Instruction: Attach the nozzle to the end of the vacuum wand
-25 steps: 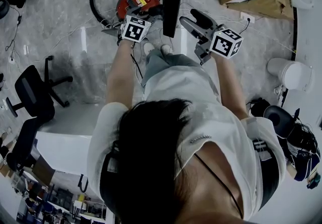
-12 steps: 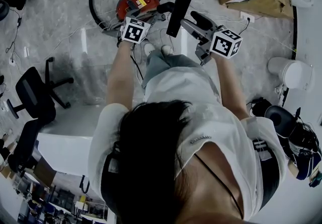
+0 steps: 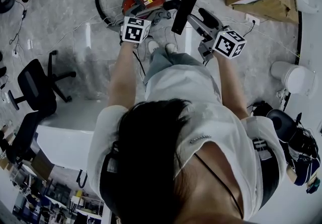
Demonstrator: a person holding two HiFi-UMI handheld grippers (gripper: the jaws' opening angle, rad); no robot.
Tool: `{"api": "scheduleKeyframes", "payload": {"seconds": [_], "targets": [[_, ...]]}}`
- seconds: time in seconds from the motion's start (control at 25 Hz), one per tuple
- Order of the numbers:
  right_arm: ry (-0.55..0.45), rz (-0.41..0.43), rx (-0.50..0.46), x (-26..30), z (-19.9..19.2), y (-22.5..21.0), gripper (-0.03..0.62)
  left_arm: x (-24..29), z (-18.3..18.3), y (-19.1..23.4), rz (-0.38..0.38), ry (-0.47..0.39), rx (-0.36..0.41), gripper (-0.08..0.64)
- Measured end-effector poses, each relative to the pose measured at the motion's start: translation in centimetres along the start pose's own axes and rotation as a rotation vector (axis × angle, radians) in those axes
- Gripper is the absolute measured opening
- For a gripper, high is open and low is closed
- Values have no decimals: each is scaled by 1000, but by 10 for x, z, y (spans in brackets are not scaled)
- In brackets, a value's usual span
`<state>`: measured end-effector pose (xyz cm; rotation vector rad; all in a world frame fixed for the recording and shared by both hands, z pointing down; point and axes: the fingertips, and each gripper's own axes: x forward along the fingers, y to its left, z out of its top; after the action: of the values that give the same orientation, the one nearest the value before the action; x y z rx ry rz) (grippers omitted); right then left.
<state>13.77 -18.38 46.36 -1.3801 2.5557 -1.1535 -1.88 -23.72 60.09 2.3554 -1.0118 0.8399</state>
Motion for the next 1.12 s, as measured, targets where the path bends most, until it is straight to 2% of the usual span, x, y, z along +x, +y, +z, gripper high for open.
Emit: {"api": "scheduleKeyframes", "payload": {"seconds": [0.16,0.28,0.4,0.6,0.72,0.84,1.12], "targets": [[-35,-46,-52,1,5,-1,324,-23,16,12,126,-123,-82,236],[-64,-65,-69,0,10,1,324,-37,22,12,172,-176,-96,236],[-89,-84,-80,-4,14,1,324,-49,25,7,198,-218,-91,236],[-104,-125,-121,-10,18,0,322,-65,38,-2,177,-272,-201,236],[-111,-142,-149,-13,20,2,322,-74,48,-11,181,-287,-160,236],[-114,-141,-161,-15,20,2,322,-82,52,-19,217,-286,-109,218],[-126,-107,-177,-21,20,13,314,-94,48,-40,253,-288,-105,179]]}}
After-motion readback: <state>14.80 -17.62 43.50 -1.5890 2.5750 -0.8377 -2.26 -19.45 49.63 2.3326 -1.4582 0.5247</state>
